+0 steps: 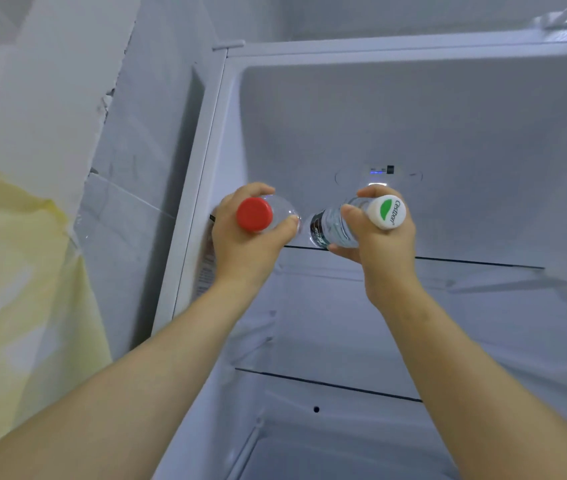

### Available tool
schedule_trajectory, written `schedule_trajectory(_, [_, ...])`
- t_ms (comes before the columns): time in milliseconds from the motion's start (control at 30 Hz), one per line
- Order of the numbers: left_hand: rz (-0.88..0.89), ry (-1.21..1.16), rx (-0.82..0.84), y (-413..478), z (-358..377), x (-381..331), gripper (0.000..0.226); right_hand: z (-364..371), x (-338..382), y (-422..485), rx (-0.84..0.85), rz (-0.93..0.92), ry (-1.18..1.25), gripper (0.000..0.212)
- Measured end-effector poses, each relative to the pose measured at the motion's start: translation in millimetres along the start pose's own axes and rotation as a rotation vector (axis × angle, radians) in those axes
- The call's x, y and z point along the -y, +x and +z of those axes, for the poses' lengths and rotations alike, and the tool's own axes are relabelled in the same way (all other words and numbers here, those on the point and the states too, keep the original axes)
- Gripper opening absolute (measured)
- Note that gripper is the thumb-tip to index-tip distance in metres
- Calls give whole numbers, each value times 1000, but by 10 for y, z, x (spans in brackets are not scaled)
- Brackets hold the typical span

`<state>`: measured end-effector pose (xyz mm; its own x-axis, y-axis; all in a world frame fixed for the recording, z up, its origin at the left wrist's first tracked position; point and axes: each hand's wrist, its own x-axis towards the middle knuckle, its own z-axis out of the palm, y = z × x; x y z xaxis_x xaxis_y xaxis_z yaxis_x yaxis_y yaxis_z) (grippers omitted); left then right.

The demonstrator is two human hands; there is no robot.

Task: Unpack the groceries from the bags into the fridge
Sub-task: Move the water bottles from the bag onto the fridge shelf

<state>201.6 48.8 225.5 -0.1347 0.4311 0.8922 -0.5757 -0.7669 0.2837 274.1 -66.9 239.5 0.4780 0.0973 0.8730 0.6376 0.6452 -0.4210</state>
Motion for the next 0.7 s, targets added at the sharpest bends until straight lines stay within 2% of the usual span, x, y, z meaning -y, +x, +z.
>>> schedule_trajectory(167, [-33, 49, 117, 247, 109, 128, 34, 80, -124, 293, 67, 78, -101, 26])
schedule_trajectory(267, [-83, 71, 186, 376, 128, 200, 31, 81, -241, 406, 137, 61, -265, 25])
schedule_trajectory(433, [-64, 234, 320, 452, 193, 291, 32, 35, -413, 570, 207, -9, -557, 22])
schedule_trajectory(700, [-176, 294, 399, 496, 395, 538, 45, -38, -566, 716, 268, 16, -696, 31])
